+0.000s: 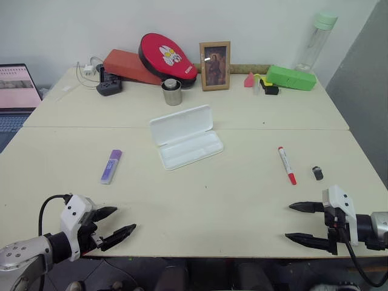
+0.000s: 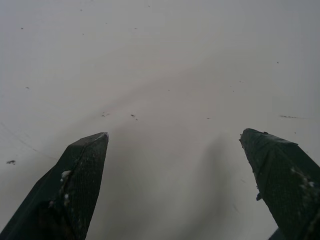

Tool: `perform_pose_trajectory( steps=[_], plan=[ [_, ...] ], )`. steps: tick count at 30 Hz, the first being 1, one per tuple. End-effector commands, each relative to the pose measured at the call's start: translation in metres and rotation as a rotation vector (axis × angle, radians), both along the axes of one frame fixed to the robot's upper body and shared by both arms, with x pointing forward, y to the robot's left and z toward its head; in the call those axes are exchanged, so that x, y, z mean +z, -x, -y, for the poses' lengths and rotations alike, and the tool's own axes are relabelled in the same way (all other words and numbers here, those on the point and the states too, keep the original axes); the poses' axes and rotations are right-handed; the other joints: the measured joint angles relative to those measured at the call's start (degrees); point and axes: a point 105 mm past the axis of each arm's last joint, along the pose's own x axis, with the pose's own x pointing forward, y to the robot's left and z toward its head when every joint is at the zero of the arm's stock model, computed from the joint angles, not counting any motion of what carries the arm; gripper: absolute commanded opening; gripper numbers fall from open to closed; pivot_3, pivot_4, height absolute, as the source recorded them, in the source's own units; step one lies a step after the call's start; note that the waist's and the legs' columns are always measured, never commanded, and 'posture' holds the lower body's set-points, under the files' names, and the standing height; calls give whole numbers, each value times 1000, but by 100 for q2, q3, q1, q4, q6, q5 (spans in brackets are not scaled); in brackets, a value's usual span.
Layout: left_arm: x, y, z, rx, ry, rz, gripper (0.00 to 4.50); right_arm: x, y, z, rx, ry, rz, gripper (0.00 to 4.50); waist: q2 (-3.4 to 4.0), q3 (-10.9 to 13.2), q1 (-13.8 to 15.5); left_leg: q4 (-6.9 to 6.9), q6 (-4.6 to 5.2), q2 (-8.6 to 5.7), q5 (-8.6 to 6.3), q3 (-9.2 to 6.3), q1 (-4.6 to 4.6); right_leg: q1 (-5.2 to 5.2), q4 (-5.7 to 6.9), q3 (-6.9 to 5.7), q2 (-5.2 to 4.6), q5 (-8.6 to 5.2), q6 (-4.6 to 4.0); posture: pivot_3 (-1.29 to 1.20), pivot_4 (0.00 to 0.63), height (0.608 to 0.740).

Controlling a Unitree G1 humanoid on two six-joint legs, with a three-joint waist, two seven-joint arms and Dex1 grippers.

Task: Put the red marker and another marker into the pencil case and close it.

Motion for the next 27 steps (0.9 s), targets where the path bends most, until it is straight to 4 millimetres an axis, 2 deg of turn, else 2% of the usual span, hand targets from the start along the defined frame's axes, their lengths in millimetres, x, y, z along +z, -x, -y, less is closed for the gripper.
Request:
perform_pose_trajectory(
  steps=[1,13,27],
  plan=[
    [8,0,3,-30,-11,19,4500,8,1,-4,32,-3,23,4473,0,0,0,0,0,0,0,0,0,0,0,0,0,0,0,0,150,740],
    [3,8,6,-50,-25,-17,4500,11,-2,-10,54,-29,39,4473,-2,1,-2,0,-1,0,-1,0,0,0,-1,0,0,-1,1,0,150,740],
    [6,1,6,-64,-23,2,4500,16,-7,-18,69,-63,63,4473,-2,1,3,0,-2,1,-3,1,-1,0,-4,1,0,0,2,0,150,740]
  ],
)
